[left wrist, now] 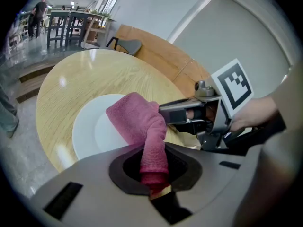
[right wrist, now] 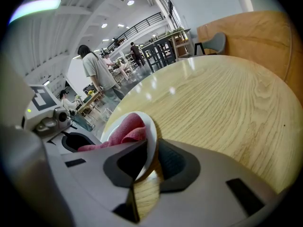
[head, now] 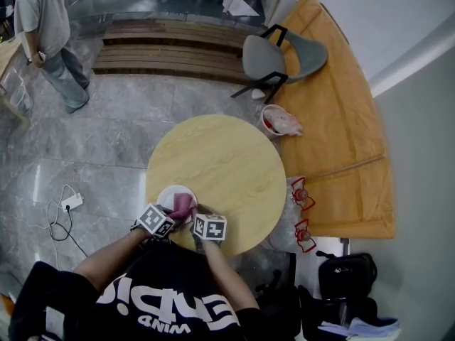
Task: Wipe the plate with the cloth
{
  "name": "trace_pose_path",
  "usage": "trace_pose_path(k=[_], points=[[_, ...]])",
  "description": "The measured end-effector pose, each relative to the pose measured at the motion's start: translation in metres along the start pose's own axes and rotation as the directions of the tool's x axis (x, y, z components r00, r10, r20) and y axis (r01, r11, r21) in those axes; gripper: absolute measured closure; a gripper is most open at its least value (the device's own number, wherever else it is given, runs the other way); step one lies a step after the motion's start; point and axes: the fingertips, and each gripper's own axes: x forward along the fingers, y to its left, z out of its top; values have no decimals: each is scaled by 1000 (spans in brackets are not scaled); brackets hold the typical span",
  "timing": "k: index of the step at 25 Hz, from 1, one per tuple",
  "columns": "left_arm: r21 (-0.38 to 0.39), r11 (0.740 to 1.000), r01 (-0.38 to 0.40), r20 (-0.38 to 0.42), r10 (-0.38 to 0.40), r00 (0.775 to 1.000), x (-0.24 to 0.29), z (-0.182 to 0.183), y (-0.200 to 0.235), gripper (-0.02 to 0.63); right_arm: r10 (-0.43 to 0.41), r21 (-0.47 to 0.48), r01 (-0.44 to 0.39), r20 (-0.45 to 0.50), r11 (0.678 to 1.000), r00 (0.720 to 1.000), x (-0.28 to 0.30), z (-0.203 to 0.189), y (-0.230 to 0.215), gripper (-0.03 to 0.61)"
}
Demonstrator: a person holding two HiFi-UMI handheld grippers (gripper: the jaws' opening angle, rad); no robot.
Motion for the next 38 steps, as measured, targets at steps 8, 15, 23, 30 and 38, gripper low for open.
trace_pose_path(k=[8,15,23,30,38], points=[[-33,999,-9,11,9,1000,-4,-4,8,561,5,-3,-5,-9,1000,1000,2,-1,0,489],[-9,1000,-23,30,23,999,-16,0,17,561,8,-5,-8,-8,1000,1000,1,0,1,489],[-27,999,-46,16,47,999,-20,-5,29,561,16,-6,-16,-5,1000,1000,1,1,1,489],[-4,998,-70,41,70,997,-24,1,34,561,17,-8,-18,-6,1000,1000,1,0,1,489],[-40,993,-108,53,110,993,-28,2,49,561,24,-7,-24,0,1000,1000,0,0,2,489]])
